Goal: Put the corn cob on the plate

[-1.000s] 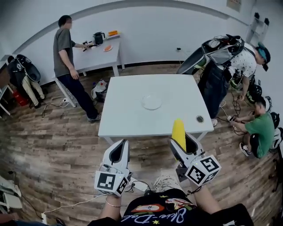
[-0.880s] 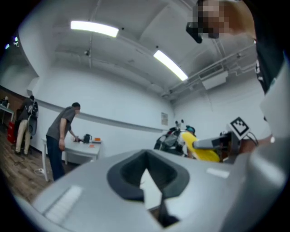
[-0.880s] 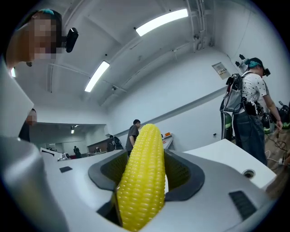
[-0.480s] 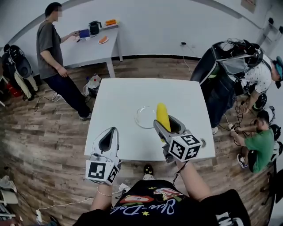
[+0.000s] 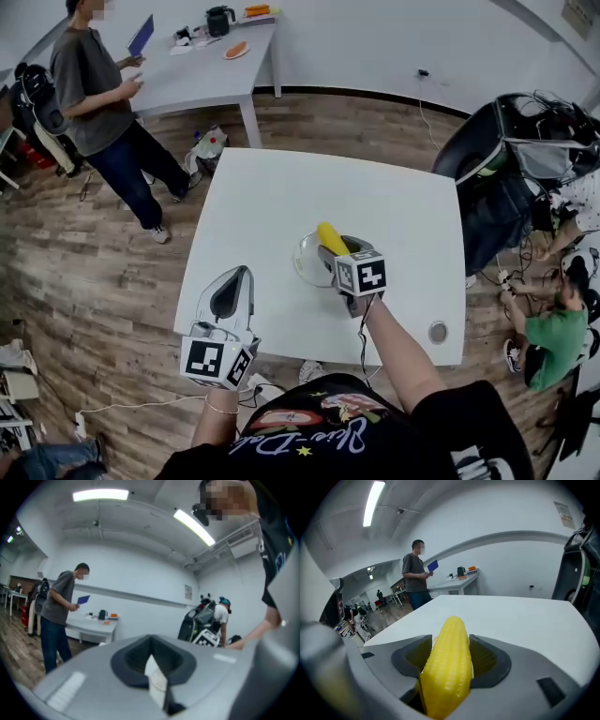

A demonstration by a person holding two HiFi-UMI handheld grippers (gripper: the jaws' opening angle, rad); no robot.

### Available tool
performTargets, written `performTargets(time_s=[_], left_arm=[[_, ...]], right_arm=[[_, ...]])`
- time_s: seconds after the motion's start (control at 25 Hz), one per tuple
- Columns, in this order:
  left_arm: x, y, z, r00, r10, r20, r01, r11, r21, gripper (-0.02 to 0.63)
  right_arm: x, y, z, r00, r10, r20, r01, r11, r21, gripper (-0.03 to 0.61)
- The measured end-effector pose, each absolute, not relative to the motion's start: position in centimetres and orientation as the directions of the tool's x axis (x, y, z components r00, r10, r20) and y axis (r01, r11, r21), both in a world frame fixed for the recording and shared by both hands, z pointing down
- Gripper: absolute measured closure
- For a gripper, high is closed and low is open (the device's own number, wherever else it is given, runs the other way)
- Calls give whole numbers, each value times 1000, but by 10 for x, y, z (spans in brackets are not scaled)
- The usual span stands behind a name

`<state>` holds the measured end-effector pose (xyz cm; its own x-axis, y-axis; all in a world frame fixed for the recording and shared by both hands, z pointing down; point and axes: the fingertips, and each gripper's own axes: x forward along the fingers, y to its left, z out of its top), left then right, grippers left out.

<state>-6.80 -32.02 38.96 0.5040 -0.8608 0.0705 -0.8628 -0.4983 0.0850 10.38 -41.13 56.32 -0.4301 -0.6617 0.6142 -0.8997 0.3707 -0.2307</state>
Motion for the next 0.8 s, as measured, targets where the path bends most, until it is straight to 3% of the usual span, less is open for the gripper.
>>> performTargets(time_s=[0.32, 0.8], left_arm=[[-85, -323, 396, 469, -878, 98, -883, -462, 86, 617], [-99, -301, 394, 444, -890, 106, -894, -433, 111, 617]], right_arm=[[83, -421, 590, -443, -634, 634, -891, 386, -237, 328], [73, -412, 604, -358, -588, 725, -865, 502, -20, 328]])
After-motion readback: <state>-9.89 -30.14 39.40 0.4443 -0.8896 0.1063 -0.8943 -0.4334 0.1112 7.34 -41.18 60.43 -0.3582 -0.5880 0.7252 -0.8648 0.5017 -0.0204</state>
